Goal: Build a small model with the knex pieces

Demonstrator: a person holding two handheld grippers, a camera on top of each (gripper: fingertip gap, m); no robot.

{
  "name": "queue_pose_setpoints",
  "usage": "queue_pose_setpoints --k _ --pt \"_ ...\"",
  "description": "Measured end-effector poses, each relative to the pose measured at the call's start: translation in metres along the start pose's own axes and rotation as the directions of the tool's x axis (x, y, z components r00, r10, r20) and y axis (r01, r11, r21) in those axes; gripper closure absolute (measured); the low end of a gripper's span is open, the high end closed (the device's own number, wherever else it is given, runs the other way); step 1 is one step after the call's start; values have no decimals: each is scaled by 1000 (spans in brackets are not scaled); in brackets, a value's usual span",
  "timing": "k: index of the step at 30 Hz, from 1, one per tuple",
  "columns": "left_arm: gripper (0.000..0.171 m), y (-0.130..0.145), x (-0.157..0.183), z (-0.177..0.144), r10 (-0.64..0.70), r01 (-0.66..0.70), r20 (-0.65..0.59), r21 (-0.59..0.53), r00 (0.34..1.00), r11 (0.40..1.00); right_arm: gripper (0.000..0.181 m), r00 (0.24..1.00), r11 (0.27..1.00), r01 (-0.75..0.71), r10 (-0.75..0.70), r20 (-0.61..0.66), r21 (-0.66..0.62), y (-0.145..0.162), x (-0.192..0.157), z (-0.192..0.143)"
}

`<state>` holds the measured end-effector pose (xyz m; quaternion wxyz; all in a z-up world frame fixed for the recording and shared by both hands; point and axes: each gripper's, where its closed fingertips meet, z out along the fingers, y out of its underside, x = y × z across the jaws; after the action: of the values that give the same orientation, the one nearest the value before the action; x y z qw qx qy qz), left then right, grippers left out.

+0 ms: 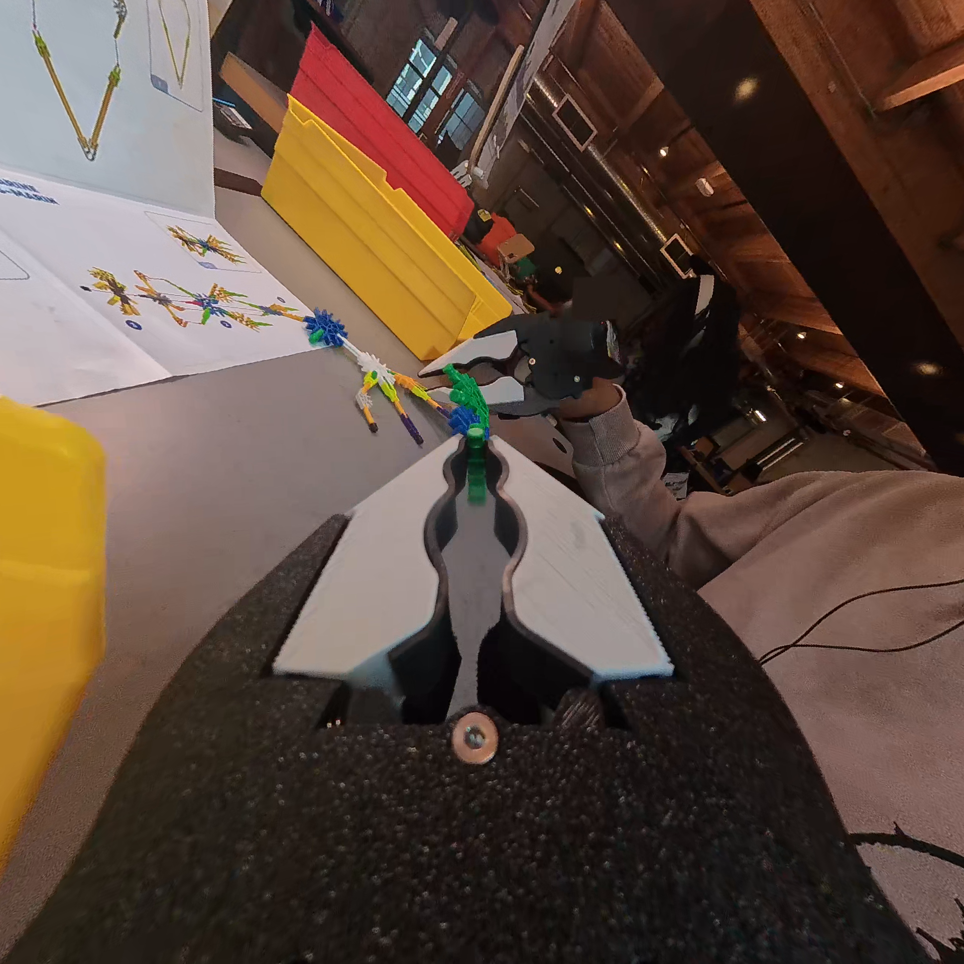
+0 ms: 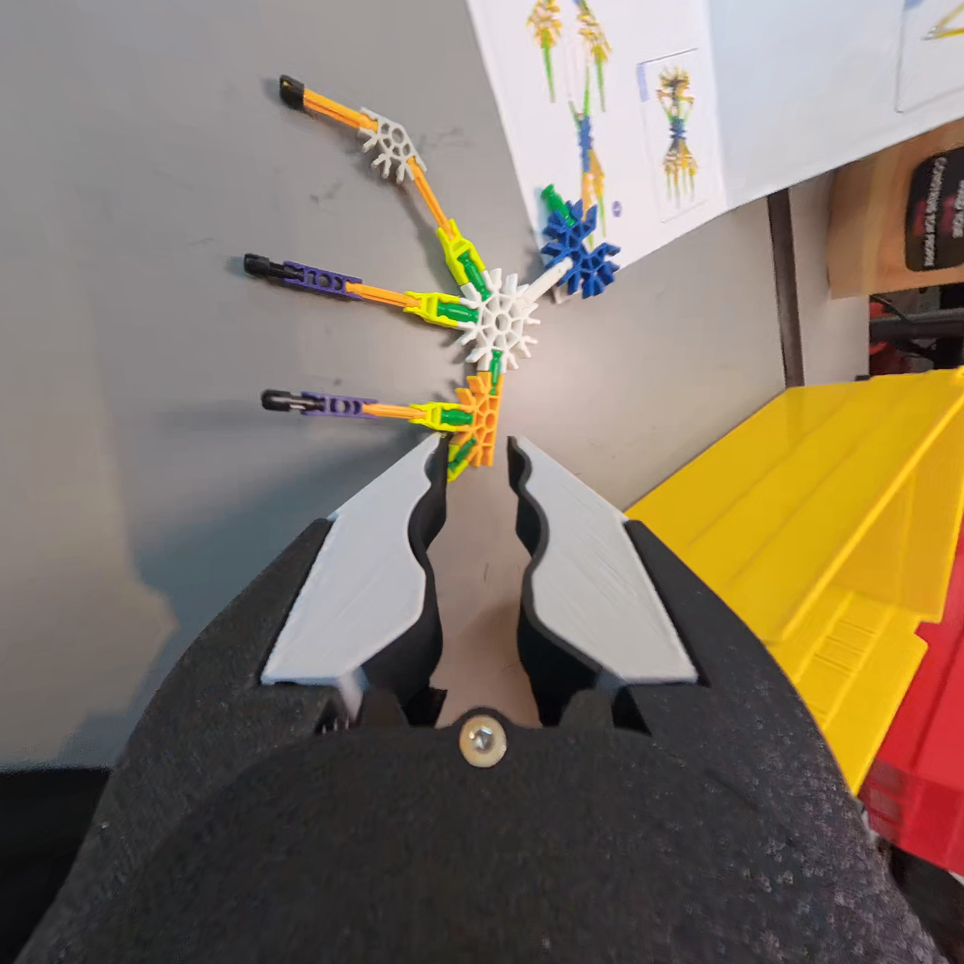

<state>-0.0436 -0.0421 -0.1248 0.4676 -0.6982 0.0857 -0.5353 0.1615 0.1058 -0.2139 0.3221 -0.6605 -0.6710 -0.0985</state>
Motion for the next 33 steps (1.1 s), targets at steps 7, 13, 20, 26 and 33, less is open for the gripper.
queue_pose_setpoints --k 7,13,20,26,33 --pt "167 8 8 8 56 -57 -18 -41 998 998 150 962 867 -223 270 -45 446 -65 37 -55" --pt "167 15 24 17 125 -129 -74 -60 989 990 127 690 556 -643 121 714 527 -155 -61 -98" --pt "166 16 39 21 216 -222 -98 -49 971 974 174 492 502 -740 -51 869 448 -174 -100 -115" --pt "155 13 44 22 187 -190 -123 -12 975 982 176 546 436 -728 -97 832 529 -175 -93 -125" --pt "143 34 49 35 246 -259 -122 -102 962 961 176 495 411 -759 -138 858 505 -176 -97 -131"
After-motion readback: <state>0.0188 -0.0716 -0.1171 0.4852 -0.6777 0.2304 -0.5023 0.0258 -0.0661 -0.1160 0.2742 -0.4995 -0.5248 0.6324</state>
